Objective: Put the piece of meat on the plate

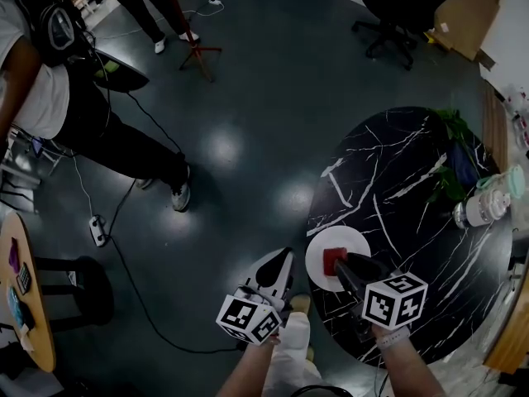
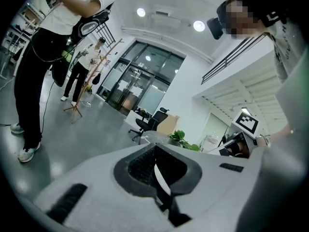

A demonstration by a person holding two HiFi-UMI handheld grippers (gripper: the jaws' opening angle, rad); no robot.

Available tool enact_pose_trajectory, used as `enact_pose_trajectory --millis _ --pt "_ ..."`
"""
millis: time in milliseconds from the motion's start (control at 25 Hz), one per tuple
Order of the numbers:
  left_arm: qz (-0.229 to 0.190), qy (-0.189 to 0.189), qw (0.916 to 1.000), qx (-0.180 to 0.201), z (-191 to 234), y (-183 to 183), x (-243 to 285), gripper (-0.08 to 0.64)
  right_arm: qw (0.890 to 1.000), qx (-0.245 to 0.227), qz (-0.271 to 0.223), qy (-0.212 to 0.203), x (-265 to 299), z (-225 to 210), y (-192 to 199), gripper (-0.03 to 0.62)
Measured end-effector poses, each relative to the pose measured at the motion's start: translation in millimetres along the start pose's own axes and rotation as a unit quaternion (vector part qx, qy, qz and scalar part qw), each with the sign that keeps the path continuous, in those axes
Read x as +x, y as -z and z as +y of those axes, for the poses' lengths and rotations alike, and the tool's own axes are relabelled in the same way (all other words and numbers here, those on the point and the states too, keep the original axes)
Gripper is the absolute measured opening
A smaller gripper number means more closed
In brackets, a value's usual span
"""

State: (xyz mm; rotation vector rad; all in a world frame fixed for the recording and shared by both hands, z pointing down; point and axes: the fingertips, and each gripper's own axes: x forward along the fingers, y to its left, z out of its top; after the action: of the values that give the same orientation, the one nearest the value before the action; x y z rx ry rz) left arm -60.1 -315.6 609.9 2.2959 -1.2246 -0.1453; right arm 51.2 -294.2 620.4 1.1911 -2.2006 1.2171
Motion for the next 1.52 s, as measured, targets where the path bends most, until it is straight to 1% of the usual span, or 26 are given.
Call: enact_pose_trajectory --millis 160,280,600,720,920,1000,1120,1320,1520 --pt "0.0 0.001 1.0 -0.001 -1 2 -1 0.009 1.0 -0.02 -0.007 0.023 -5 -9 -1 0.092" --pt "-0.001 0.001 1.0 0.0 -3 2 -4 0.009 0.999 -0.021 -0.015 0.028 -10 -13 -2 0.097" --pt "-0.007 0.001 1.0 0.002 -9 -1 -11 0.009 0.999 -0.031 -0.039 0.017 -21 -2 -9 0.097" --pt "-0.011 0.003 0.9999 0.005 -15 -5 -14 0.009 0.998 -0.032 -0.047 0.006 -26 3 -9 0.097" --pt "-0.016 0.006 0.9998 0.011 -29 -10 -26 0.009 0.996 -0.056 -0.062 -0.009 -43 20 -6 0.094" --pt "-0.017 0.008 0.9997 0.014 -37 -11 -33 0.009 0.996 -0.057 -0.072 -0.013 -53 25 -5 0.085" --pt "-0.019 0.011 0.9995 0.021 -53 -12 -47 0.009 0.995 -0.059 -0.084 -0.012 -72 30 2 0.037" --pt "-0.024 0.018 0.9992 0.024 -82 -11 -74 0.009 0.993 -0.067 -0.1 -0.017 -104 43 21 0.032" --pt "-0.027 0.039 0.9987 0.021 -133 -7 -103 0.009 0.991 -0.077 -0.112 -0.019 -149 57 47 0.019"
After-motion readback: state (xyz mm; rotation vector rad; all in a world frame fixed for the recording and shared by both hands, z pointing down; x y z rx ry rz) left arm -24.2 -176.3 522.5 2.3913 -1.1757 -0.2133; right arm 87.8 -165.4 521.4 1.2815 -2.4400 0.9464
